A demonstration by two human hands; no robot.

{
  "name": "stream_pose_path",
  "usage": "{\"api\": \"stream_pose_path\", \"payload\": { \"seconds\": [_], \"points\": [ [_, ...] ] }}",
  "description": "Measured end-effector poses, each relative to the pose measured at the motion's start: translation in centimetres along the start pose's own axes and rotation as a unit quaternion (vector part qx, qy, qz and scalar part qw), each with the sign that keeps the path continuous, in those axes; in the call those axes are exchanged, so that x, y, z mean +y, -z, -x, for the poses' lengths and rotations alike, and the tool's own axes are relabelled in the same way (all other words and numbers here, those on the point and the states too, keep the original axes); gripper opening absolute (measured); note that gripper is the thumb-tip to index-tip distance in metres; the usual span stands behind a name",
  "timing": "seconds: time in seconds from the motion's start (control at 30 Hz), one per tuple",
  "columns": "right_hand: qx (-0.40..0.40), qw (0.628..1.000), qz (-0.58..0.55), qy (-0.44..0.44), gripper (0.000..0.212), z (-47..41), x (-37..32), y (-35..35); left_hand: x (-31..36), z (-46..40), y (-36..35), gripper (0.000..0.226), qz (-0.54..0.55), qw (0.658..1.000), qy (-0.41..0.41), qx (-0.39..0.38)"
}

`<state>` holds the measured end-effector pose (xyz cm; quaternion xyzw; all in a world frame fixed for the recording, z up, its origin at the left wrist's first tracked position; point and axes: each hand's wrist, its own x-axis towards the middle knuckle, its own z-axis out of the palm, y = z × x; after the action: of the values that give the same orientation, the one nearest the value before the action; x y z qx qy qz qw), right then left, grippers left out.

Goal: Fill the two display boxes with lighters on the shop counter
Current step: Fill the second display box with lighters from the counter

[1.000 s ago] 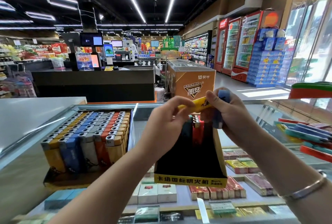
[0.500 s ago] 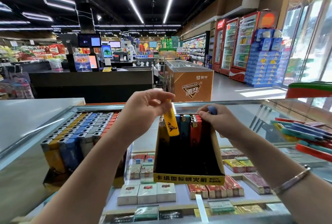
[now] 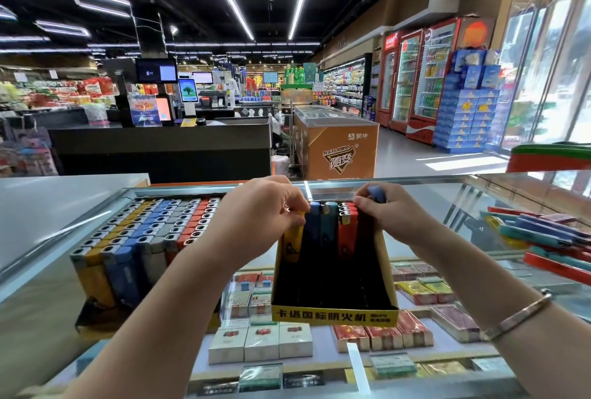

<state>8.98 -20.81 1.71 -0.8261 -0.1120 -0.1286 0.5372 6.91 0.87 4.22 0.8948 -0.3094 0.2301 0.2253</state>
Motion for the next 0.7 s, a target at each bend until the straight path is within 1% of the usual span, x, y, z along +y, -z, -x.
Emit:
{"api": "stream_pose_path", "payload": {
  "seconds": [0.1, 0.27, 0.33, 0.43, 0.6, 0.67, 0.7],
  "points": [
    [0.002, 1.000, 0.009, 0.010, 0.020, -0.03, 0.02, 0.01, 0.02, 0.02, 0.13, 0.010, -0.037, 0.999, -0.013, 0.005],
    [-0.003, 1.000, 0.017, 0.010, 0.016, -0.12, 0.18, 0.06, 0.03, 0.02, -0.11, 0.009, -0.027, 0.999, -0.017, 0.011],
    [-0.006, 1.000, 0.014, 0.007, 0.018, -0.13, 0.21, 0.10, 0.07, 0.02, -0.16, 0.008, -0.032, 0.999, -0.017, 0.014],
    [-0.002, 1.000, 0.007, 0.005, 0.020, -0.18, 0.29, 0.08, 0.09, 0.06, -0.22, 0.008, -0.064, 0.998, -0.022, -0.003],
    [-0.013, 1.000, 0.011, 0.004, 0.019, -0.24, 0.34, 0.16, -0.35, -0.01, -0.12, 0.006, -0.097, 0.995, -0.004, -0.031],
    [-0.018, 1.000, -0.001, 0.002, 0.019, -0.22, 0.35, 0.21, -0.46, -0.08, -0.35, 0.006, -0.100, 0.995, 0.005, -0.025],
    [-0.020, 1.000, -0.008, 0.002, 0.019, -0.21, 0.30, 0.24, -0.48, -0.10, -0.51, 0.009, -0.100, 0.995, 0.008, -0.015]
  ]
}}
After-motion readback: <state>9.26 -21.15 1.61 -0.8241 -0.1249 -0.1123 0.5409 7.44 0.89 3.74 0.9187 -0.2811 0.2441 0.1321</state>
